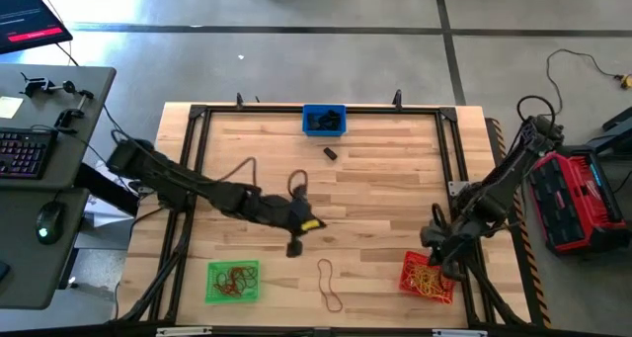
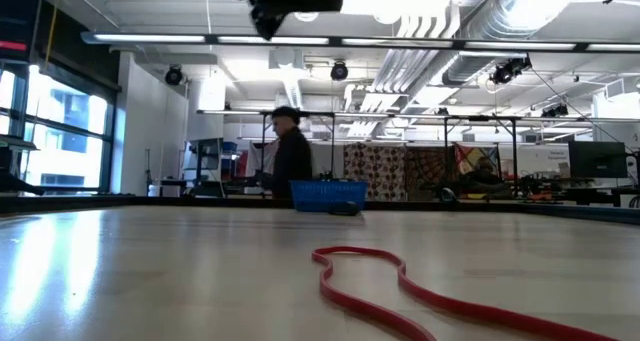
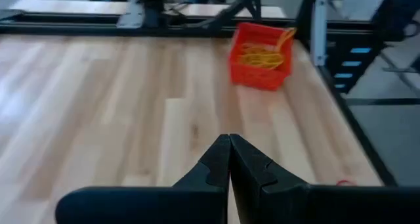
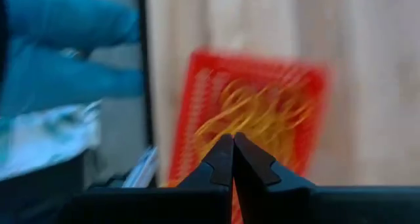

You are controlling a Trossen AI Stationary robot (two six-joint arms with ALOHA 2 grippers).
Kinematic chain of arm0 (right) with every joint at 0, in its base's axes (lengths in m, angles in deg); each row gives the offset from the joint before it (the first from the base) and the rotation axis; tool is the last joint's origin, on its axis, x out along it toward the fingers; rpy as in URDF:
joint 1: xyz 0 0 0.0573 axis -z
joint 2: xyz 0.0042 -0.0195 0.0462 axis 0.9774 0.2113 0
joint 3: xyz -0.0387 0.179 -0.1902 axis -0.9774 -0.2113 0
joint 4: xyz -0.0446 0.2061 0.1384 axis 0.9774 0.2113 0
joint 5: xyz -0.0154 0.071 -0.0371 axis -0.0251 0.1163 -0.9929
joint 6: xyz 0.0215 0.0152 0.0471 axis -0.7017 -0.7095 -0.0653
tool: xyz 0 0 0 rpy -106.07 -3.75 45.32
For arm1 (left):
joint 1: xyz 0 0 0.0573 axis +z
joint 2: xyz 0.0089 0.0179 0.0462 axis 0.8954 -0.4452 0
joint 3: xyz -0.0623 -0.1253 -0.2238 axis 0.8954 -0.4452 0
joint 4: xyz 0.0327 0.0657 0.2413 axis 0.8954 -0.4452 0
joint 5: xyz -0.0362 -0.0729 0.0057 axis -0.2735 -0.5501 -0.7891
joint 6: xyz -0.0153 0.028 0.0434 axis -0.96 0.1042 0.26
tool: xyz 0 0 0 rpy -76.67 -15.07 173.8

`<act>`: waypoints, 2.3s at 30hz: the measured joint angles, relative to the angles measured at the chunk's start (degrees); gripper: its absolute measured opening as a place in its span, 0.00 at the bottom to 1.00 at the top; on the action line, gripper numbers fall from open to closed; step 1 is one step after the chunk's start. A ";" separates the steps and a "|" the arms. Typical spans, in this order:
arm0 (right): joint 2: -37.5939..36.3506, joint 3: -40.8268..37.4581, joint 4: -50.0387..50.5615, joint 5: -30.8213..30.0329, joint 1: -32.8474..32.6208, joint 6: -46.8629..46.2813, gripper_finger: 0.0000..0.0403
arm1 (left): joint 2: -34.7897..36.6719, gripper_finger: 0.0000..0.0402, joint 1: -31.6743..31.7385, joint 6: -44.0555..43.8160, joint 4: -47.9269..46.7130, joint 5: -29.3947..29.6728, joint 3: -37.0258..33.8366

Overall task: Sort rubber bands into baskets
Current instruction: Put the yellow rubber band into the red basket, then put the red rubber band into the green basket

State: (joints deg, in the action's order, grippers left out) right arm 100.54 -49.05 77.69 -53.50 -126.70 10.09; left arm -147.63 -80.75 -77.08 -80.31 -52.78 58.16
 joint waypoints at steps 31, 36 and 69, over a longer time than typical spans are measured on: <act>28.37 -0.24 -15.55 3.22 -9.63 -5.93 0.00 | -8.17 0.00 -0.88 -6.05 1.64 -1.55 3.61; 29.46 -0.24 -13.37 1.32 -9.63 -8.55 0.00 | -8.15 0.00 -0.88 -6.84 1.65 -1.56 3.61; 22.66 10.14 11.62 0.40 -9.67 -5.89 0.00 | -11.79 0.16 -4.54 -12.04 -4.37 -10.57 3.57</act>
State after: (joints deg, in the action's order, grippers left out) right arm 123.21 -38.91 89.31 -53.10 -136.37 4.20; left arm -159.42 -85.29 -89.12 -84.68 -63.36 61.73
